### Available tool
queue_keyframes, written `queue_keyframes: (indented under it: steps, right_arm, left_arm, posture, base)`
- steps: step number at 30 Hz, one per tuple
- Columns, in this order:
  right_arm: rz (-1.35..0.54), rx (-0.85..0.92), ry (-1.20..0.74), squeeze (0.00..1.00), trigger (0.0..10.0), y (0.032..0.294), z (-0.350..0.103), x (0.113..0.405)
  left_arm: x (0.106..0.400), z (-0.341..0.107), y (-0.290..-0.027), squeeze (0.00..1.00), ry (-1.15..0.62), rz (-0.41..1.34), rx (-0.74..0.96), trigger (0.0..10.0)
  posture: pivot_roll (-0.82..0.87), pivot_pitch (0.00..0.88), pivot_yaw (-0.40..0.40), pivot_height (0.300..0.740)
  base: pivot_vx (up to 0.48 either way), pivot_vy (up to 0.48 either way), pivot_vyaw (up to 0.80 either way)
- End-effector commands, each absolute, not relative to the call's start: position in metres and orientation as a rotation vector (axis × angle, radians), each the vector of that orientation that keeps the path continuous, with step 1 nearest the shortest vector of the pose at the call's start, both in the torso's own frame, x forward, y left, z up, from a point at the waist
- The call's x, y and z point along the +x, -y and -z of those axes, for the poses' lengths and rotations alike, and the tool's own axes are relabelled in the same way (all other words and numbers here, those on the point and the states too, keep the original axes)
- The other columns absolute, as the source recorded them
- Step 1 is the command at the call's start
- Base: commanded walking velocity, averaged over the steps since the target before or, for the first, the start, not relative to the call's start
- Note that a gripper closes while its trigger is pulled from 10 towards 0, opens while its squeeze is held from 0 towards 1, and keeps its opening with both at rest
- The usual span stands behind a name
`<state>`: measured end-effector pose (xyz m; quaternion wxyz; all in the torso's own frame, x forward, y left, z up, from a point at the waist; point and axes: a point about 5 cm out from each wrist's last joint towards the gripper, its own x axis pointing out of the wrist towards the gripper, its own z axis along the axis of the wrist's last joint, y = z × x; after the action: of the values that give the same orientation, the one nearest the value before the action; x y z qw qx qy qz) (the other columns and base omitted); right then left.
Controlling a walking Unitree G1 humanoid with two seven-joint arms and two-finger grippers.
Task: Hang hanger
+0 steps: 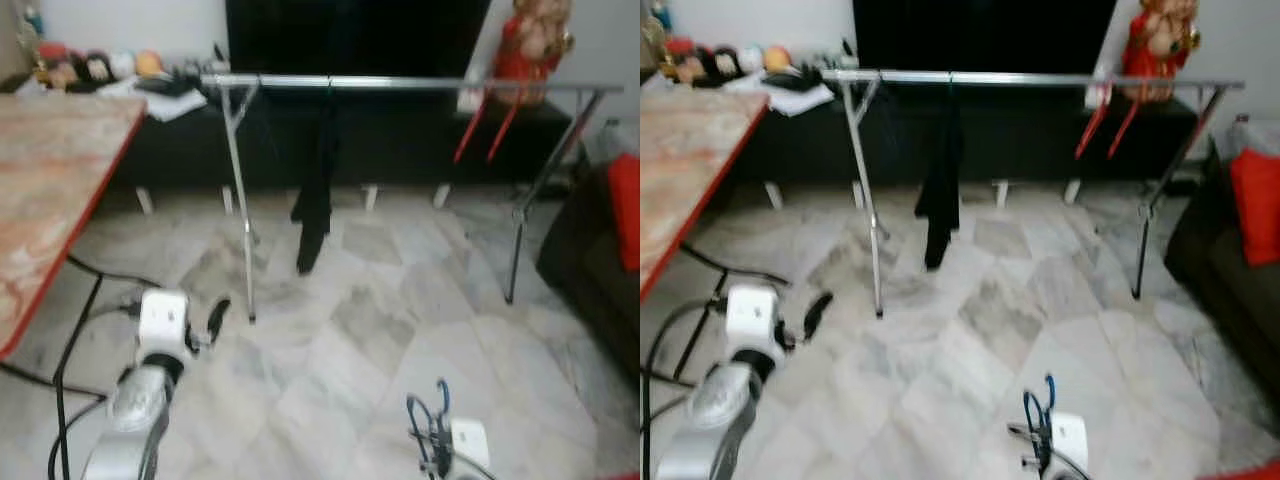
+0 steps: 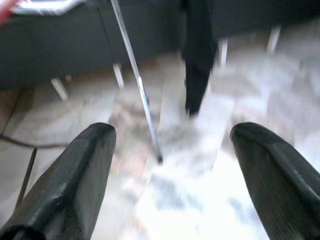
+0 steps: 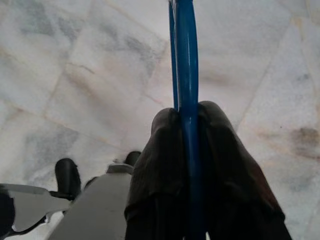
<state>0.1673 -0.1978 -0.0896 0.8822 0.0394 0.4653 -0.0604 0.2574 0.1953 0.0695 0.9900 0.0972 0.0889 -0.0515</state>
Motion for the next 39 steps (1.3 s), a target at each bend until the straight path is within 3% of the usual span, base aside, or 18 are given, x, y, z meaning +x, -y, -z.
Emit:
queue_keyframes:
  steps: [1, 12, 24, 39]
  right_arm:
    - [0.132, 0.085, -0.948, 0.00, 10.0, 0.197, 0.087, 0.172]
    - [0.135, 0.061, -0.937, 0.00, 10.0, 0.198, 0.086, 0.174]
    - [0.146, 0.041, -0.923, 0.00, 10.0, 0.199, 0.086, 0.173]
    - [0.139, 0.037, -0.919, 0.00, 10.0, 0.196, 0.087, 0.172]
  left_arm:
    - [0.247, -0.047, -0.207, 0.00, -0.270, 0.094, 0.255, 10.0]
    - [0.196, 0.046, -0.240, 0.00, -0.719, -0.033, 0.241, 10.0]
    - [0.164, 0.077, -0.238, 0.00, -0.905, -0.054, 0.184, 10.0]
    - [0.153, 0.082, -0.244, 0.00, -0.928, -0.065, 0.155, 10.0]
  posture:
    - [-0.02, 0.000, -0.048, 0.740]
    - [-0.03, 0.000, -0.048, 0.740]
    - [-0.05, 0.000, -0.038, 0.740]
    - [-0.08, 0.000, -0.016, 0.740]
  base:
    - [0.000, 0.000, 0.00]
    - [0.000, 0.000, 0.00]
    - [0.000, 0.000, 0.00]
    - [0.166, 0.000, 0.00]
